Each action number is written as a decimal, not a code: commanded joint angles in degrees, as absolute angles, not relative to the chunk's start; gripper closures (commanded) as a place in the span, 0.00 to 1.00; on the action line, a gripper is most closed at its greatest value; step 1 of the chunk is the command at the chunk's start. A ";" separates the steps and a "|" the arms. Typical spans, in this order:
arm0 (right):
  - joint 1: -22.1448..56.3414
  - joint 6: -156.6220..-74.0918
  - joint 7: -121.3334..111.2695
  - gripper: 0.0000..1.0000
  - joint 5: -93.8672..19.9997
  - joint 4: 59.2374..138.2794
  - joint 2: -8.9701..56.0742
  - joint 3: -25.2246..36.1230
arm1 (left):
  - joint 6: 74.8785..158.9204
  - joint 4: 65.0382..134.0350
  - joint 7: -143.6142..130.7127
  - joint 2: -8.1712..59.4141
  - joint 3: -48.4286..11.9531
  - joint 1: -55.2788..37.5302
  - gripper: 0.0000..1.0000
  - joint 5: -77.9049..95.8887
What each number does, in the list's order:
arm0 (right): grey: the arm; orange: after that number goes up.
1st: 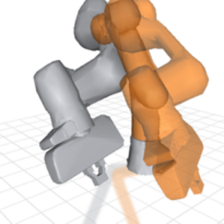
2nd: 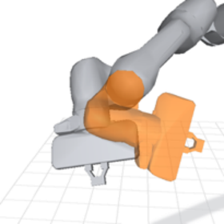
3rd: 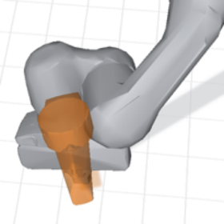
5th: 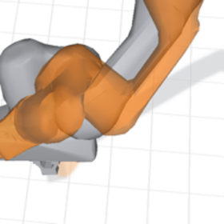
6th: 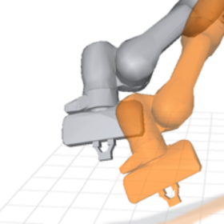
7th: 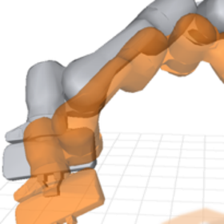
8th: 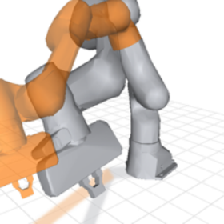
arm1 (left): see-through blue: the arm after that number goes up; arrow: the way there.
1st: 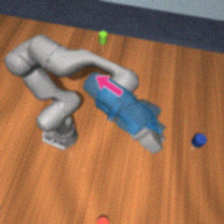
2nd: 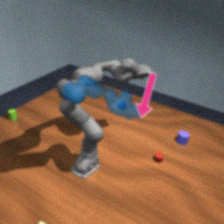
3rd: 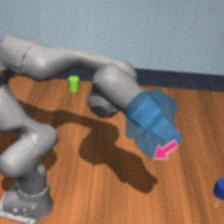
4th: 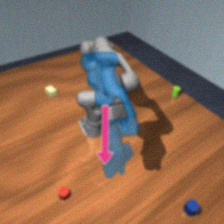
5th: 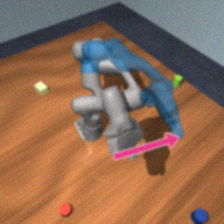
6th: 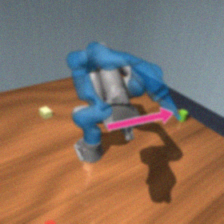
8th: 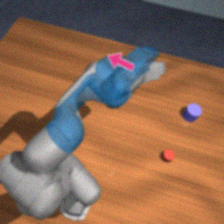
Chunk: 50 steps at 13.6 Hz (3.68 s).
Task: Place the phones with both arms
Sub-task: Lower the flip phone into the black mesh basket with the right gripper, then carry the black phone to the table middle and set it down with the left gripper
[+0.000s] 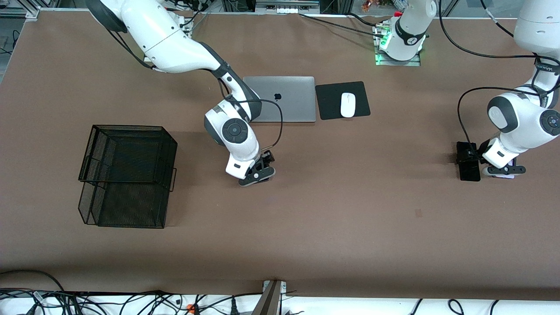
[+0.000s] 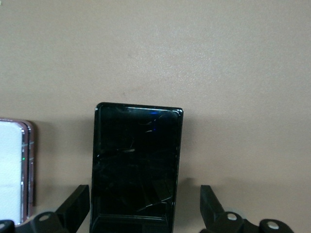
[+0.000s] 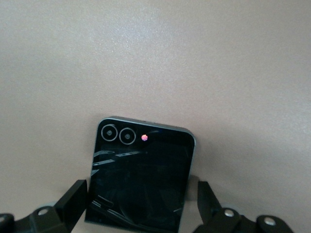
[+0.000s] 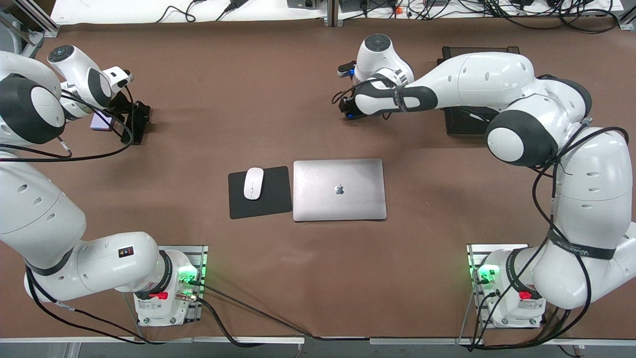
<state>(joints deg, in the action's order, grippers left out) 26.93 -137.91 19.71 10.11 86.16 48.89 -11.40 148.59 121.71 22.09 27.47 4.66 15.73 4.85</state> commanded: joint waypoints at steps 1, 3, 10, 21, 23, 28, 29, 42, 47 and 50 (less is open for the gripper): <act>27.16 -138.43 20.39 0.00 11.16 85.61 49.74 -11.34 | 150.38 122.08 24.17 28.47 4.66 15.64 0.00 5.01; 27.16 -138.69 20.48 0.00 11.16 85.52 50.10 -11.34 | 150.64 121.99 26.18 28.92 4.66 15.64 0.00 4.83; 26.55 -139.84 19.43 0.66 11.51 85.34 48.96 -10.12 | 152.49 121.47 27.07 30.50 4.83 15.91 0.00 4.83; 15.91 -102.68 17.24 0.65 10.46 85.87 25.06 -1.51 | 152.93 120.15 26.98 31.55 5.01 16.00 0.00 4.75; 15.82 -101.08 14.34 0.65 10.37 89.36 21.82 1.92 | 154.41 120.15 26.98 32.52 4.92 16.00 0.00 4.75; 15.73 -109.04 9.59 0.65 9.32 108.06 10.22 9.83 | 154.42 120.15 26.11 32.87 4.92 16.00 0.64 4.75; 15.73 -112.81 8.62 0.65 8.79 112.98 7.85 11.24 | 154.25 120.15 25.93 32.87 4.92 15.91 0.84 4.75; 15.64 -134.82 -5.19 0.61 1.24 123.22 10.45 20.48 | 126.22 103.45 9.11 32.52 4.92 6.36 1.00 3.61; 15.56 -137.02 -5.19 0.12 0.00 122.52 11.95 20.57 | 119.29 98.19 -12.54 33.66 4.66 -9.38 1.00 2.72; 15.64 -136.93 -5.10 0.00 0.00 122.08 11.95 20.48 | 113.58 90.30 -27.02 36.55 4.57 -19.13 1.00 3.69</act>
<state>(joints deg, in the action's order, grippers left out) 15.63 -136.82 -4.22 1.14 122.46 12.38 20.51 118.48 97.38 -19.42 33.57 3.57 -14.17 4.13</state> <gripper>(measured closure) 0.062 0.203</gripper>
